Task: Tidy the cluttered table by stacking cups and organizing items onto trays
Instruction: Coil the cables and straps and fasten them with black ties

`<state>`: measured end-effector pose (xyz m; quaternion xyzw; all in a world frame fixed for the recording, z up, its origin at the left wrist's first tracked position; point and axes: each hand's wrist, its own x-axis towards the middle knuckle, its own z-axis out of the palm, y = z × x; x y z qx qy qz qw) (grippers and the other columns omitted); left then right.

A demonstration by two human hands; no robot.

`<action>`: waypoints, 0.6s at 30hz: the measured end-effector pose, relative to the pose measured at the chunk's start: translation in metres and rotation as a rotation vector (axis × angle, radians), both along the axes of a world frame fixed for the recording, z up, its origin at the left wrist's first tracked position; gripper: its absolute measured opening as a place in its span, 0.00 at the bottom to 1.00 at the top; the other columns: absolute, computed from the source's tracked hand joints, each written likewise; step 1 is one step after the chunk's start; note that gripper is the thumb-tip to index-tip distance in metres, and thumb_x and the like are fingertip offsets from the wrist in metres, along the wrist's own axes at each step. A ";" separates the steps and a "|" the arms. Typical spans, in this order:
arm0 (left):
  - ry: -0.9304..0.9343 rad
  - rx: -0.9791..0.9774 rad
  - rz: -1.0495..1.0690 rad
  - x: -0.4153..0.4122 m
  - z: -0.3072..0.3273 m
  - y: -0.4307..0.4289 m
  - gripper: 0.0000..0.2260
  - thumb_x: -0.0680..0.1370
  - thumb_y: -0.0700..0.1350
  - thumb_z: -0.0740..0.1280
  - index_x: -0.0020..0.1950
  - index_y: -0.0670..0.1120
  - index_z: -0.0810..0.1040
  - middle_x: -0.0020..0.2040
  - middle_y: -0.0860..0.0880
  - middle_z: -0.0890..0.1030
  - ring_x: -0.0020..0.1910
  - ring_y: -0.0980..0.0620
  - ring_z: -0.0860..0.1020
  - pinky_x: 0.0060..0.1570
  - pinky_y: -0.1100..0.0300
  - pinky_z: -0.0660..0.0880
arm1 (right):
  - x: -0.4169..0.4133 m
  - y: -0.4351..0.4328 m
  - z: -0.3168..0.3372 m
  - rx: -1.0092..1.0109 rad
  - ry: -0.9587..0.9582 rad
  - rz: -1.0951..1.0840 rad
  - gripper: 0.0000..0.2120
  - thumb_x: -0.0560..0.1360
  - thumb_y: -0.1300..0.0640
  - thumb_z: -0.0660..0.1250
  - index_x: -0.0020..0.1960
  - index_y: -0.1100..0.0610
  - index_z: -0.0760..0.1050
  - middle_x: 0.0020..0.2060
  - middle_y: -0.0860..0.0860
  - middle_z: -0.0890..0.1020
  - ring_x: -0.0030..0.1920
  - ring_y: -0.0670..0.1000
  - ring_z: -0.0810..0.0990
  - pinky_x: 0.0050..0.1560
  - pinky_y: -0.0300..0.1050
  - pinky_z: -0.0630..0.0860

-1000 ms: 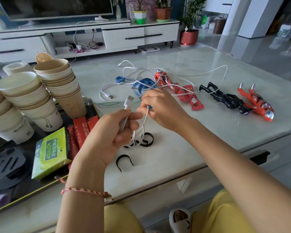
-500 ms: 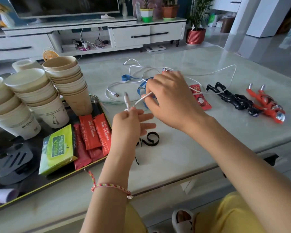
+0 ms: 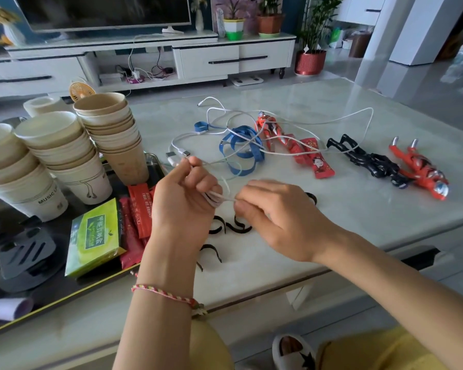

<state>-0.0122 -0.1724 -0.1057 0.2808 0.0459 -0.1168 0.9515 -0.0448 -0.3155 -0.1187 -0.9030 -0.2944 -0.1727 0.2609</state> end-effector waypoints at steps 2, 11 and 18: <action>-0.025 -0.020 -0.071 -0.001 -0.001 0.000 0.15 0.79 0.44 0.52 0.33 0.47 0.67 0.20 0.55 0.59 0.19 0.58 0.59 0.26 0.67 0.60 | 0.002 -0.009 -0.003 0.033 0.026 -0.046 0.11 0.75 0.54 0.63 0.38 0.59 0.77 0.37 0.49 0.74 0.43 0.48 0.70 0.49 0.45 0.66; -0.088 -0.045 -0.131 -0.005 -0.002 -0.015 0.24 0.78 0.50 0.55 0.21 0.49 0.60 0.15 0.54 0.57 0.14 0.58 0.56 0.20 0.65 0.54 | -0.006 -0.012 0.007 0.824 0.695 -0.217 0.27 0.68 0.64 0.73 0.65 0.56 0.69 0.60 0.55 0.72 0.50 0.50 0.79 0.55 0.43 0.76; 0.014 0.089 -0.243 -0.006 -0.005 -0.029 0.25 0.79 0.50 0.55 0.21 0.49 0.62 0.16 0.54 0.57 0.14 0.58 0.57 0.21 0.66 0.56 | -0.010 0.000 0.004 1.064 0.820 -0.263 0.13 0.79 0.57 0.55 0.43 0.57 0.77 0.34 0.51 0.80 0.35 0.47 0.77 0.36 0.40 0.74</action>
